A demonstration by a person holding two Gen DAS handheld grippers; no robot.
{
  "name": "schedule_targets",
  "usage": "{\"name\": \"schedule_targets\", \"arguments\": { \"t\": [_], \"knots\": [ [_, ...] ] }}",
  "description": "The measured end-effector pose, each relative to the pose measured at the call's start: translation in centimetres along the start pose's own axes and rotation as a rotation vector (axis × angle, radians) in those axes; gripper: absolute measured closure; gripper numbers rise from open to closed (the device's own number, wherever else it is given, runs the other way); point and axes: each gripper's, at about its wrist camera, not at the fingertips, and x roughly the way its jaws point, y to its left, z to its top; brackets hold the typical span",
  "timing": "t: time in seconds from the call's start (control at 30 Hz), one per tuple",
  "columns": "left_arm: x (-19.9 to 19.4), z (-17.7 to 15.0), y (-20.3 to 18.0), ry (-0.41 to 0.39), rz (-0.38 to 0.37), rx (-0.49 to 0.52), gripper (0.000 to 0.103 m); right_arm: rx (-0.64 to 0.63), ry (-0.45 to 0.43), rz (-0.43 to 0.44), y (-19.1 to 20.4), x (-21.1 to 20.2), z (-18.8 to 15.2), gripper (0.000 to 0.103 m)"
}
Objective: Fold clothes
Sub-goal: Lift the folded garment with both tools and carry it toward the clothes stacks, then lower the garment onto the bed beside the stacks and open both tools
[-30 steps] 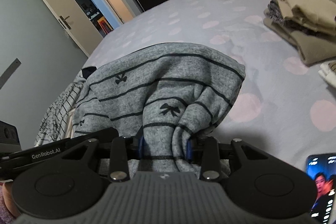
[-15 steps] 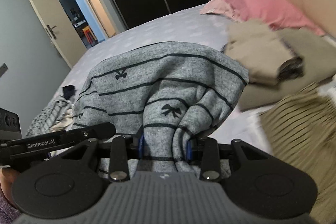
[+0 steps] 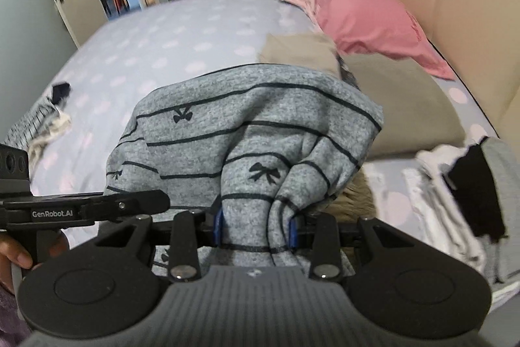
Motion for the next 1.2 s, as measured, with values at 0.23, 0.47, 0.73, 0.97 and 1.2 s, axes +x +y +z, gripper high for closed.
{"name": "schedule_targets", "arguments": {
  "t": [0.23,0.47,0.73,0.97,1.2],
  "knots": [
    [6.6,-2.0,0.4,0.088,0.038,-0.005,0.068,-0.017,0.122,-0.032,-5.3,4.1,-1.2,0.065],
    [11.7,-2.7,2.2,0.151,0.083,0.016,0.066,0.054,0.171,-0.048,-9.4,9.3,-2.8,0.061],
    [10.1,-1.6,3.0,0.172,0.093,0.115,0.051,0.149,0.185,-0.120,-12.7,12.5,-3.7,0.038],
    [5.6,0.7,3.0,0.112,0.193,0.217,0.054,0.184,0.114,-0.323,-12.0,10.1,-3.1,0.030],
    [4.1,2.7,1.0,0.114,0.168,0.314,0.054,0.176,0.039,-0.345,-9.2,5.8,-3.6,0.051]
  ]
}}
